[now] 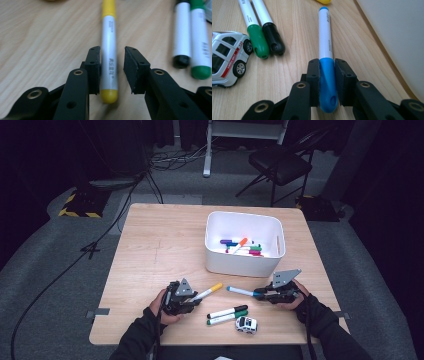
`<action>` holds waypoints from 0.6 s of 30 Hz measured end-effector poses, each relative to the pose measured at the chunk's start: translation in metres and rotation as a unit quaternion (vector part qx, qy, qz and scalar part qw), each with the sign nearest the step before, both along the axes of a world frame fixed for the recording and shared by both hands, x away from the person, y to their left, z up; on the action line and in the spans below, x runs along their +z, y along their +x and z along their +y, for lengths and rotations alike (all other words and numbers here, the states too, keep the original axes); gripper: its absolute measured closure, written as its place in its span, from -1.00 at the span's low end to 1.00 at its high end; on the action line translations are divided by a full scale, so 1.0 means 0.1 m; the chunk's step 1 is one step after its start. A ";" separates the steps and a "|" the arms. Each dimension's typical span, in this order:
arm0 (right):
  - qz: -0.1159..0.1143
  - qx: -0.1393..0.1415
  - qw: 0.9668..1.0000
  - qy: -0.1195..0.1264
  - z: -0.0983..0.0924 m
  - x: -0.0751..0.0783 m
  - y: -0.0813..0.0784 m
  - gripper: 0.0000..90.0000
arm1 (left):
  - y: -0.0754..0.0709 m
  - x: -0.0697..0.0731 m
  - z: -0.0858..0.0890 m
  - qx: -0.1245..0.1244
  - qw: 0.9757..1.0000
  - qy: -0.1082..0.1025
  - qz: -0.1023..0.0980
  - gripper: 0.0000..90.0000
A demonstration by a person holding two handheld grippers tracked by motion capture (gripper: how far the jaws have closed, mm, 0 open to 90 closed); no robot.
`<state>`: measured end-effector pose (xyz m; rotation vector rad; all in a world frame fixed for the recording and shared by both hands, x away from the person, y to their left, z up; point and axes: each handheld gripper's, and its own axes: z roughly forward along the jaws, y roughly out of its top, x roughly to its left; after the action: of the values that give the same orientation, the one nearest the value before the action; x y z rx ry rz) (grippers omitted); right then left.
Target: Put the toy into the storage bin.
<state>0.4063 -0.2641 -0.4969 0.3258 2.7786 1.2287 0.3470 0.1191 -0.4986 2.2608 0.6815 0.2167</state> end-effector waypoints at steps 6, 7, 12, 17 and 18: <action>-0.004 -0.013 1.000 0.016 -0.12 0.05 -0.02 0.67 | 0.00 -0.01 -0.03 -0.002 1.000 0.003 0.005 0.00; -0.011 -0.008 1.000 0.024 -0.14 0.06 -0.01 0.67 | 0.00 0.00 -0.03 -0.001 1.000 0.004 0.005 0.01; -0.009 -0.017 0.999 0.029 -0.20 0.08 -0.02 0.67 | 0.02 0.00 -0.07 -0.014 1.000 0.000 0.005 0.44; -0.012 -0.018 0.999 0.028 -0.19 0.08 -0.02 0.67 | 0.04 0.01 -0.20 -0.037 0.999 -0.006 0.015 0.56; -0.012 -0.014 0.999 0.029 -0.19 0.09 -0.02 0.67 | 0.05 0.01 -0.22 -0.045 0.999 -0.005 0.012 0.56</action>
<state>0.4038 -0.2834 -0.4883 0.3514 2.7135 1.2994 0.3517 0.0966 -0.4980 2.2815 0.5910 0.1427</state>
